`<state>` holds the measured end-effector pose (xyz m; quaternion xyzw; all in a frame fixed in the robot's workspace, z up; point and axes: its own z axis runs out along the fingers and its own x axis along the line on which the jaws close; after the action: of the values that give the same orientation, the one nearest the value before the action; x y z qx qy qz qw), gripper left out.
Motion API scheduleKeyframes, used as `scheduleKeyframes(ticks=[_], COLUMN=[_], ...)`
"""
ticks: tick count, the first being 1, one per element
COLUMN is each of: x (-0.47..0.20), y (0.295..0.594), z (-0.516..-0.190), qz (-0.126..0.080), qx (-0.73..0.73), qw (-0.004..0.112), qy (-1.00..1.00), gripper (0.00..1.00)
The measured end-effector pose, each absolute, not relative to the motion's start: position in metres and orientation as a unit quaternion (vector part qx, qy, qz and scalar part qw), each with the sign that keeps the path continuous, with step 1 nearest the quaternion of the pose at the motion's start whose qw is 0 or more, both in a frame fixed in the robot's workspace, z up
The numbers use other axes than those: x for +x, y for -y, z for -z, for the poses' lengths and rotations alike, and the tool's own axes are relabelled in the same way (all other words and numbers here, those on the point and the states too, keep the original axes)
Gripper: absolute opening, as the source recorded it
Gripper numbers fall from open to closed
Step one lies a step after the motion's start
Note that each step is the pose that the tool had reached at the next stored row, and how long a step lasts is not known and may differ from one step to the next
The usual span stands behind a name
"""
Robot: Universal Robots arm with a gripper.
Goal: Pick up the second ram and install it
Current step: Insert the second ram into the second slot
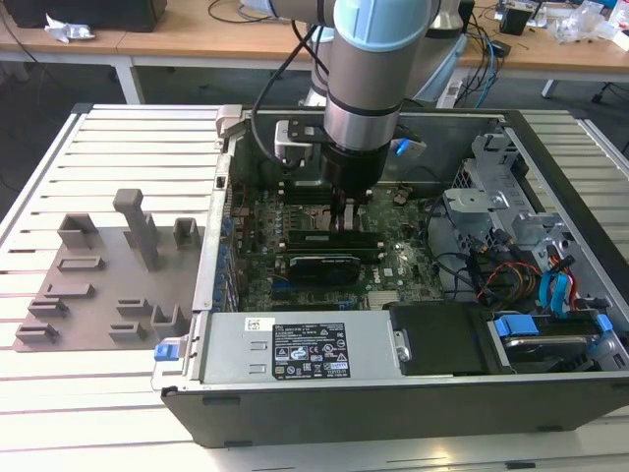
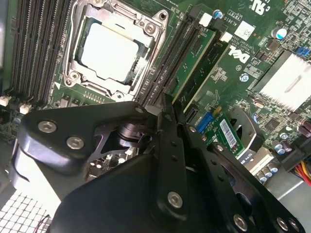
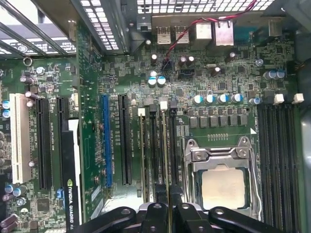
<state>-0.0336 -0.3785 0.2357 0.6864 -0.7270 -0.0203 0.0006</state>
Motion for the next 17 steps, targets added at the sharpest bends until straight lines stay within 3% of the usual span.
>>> scheduleKeyframes(ticks=[17], x=[-0.0338], y=[0.3778], z=[-0.2293], qz=[0.02], qx=[0.691], qw=[0.0], qy=[0.723], gripper=[0.13])
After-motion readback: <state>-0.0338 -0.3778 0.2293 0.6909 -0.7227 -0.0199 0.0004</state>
